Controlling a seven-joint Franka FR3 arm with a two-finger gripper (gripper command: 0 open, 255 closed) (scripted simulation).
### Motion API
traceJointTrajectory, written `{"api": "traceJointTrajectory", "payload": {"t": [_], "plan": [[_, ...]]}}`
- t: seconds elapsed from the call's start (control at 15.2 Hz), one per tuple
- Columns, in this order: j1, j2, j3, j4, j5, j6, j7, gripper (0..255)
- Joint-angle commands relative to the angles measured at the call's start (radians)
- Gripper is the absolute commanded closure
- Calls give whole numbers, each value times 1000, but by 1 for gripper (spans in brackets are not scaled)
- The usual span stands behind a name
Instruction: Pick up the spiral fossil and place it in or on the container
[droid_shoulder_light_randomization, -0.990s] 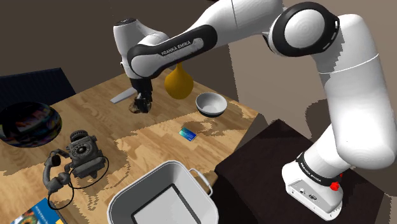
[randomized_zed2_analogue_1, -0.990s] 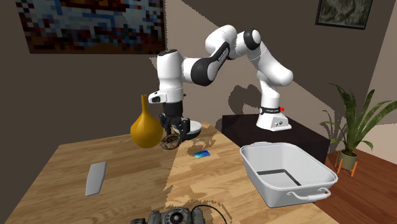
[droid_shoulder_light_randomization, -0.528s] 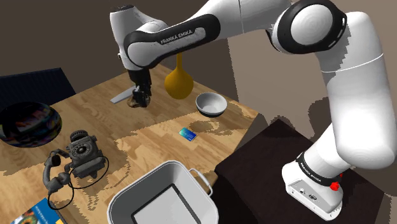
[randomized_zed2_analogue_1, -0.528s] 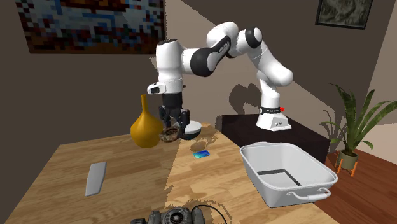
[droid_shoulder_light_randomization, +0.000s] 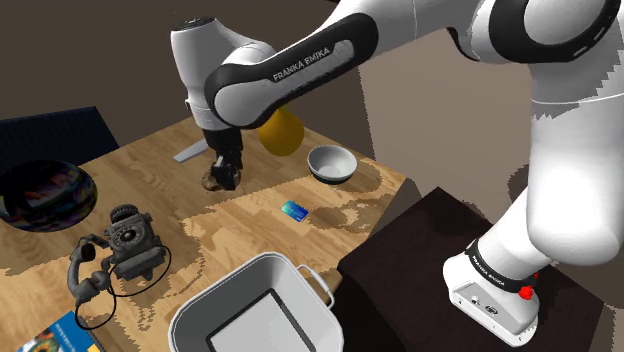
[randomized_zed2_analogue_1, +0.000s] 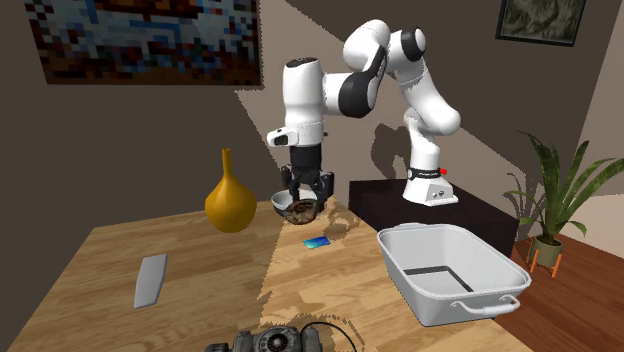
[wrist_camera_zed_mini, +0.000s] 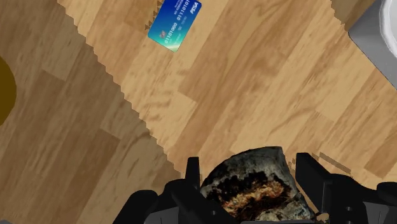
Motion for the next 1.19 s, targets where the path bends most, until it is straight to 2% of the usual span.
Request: {"api": "traceJointTrajectory", "payload": {"t": [0.0,0.53,1.12], "plan": [[-3,-61,22,-97,17,38,35,255],[26,-219,101,-333,83,126,154,255],[97,-349,198,-501,166,185,297,255]]}}
